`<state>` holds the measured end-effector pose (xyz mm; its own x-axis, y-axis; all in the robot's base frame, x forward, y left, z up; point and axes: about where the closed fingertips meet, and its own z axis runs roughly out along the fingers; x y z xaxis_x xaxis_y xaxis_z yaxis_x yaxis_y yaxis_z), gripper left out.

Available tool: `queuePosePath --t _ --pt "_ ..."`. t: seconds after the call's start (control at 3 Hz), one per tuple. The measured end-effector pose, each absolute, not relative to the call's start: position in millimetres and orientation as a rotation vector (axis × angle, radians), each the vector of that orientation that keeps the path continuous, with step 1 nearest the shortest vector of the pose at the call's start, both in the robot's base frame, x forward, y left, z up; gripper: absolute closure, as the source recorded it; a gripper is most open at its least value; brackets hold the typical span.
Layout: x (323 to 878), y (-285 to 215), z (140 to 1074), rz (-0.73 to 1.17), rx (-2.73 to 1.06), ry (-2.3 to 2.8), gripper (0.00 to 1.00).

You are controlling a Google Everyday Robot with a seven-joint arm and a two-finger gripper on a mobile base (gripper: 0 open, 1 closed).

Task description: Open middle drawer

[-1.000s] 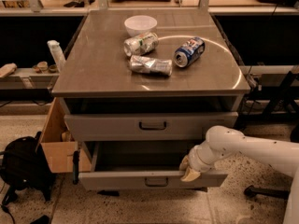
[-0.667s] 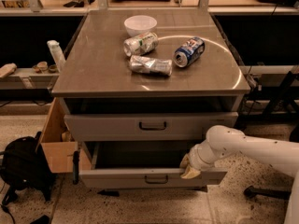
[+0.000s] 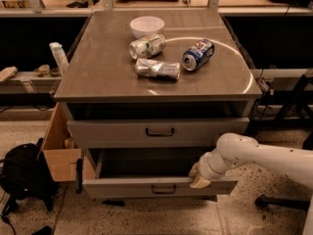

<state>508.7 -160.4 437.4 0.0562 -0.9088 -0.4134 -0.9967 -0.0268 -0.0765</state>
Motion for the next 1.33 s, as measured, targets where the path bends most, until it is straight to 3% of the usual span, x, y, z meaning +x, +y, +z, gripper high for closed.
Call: queuePosePath --t 0.67,1.0,1.33 --pt "508.7 -160.3 437.3 0.357 -1.999 1.914 0.41" --pt "508.6 -160.3 437.3 0.357 -1.999 1.914 0.39" --pt "508.6 -160.3 437.3 0.357 -1.999 1.914 0.62"
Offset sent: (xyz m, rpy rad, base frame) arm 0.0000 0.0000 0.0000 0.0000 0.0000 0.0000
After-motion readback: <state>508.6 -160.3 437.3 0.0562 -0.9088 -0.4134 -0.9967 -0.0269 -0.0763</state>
